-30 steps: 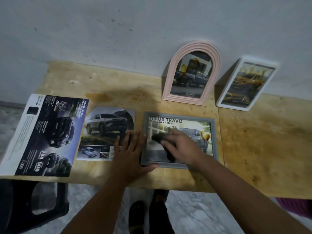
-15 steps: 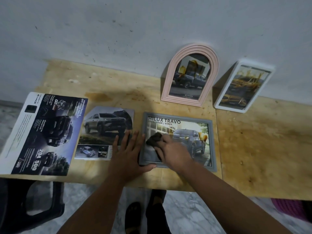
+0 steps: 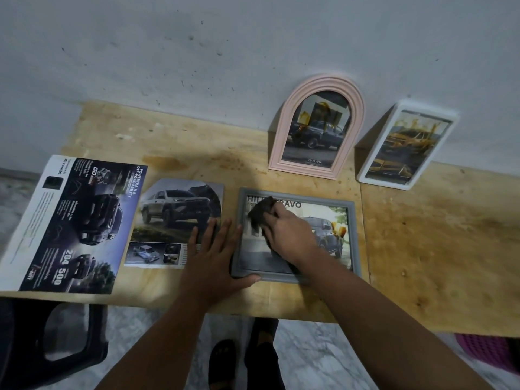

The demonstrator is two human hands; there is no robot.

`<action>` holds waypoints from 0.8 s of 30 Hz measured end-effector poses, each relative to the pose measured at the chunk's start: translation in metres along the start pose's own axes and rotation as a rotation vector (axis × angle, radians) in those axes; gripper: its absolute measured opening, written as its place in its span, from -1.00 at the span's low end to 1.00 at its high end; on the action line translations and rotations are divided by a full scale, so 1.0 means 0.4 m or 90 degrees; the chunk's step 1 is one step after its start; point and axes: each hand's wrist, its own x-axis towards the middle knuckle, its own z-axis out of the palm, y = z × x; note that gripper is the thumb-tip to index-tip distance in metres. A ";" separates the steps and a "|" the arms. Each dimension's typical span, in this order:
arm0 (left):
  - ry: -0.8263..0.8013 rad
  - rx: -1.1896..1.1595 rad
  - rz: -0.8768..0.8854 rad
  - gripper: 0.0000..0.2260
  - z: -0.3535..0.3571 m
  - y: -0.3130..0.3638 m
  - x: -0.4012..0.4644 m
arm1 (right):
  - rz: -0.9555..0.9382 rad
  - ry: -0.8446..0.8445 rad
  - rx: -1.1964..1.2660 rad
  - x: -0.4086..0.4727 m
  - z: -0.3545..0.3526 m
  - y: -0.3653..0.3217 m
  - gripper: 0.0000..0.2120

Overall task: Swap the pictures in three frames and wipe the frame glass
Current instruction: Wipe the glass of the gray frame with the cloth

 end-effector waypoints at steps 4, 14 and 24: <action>0.004 -0.001 0.002 0.06 0.001 -0.001 0.001 | -0.038 0.011 0.056 -0.051 0.003 -0.005 -0.75; -0.001 -0.004 0.006 0.06 -0.003 -0.002 0.000 | 0.103 -0.053 0.479 -0.006 -0.131 0.031 -0.77; 0.003 -0.002 -0.001 0.05 -0.003 0.000 0.000 | 0.015 0.056 0.029 -0.051 0.024 -0.007 -0.69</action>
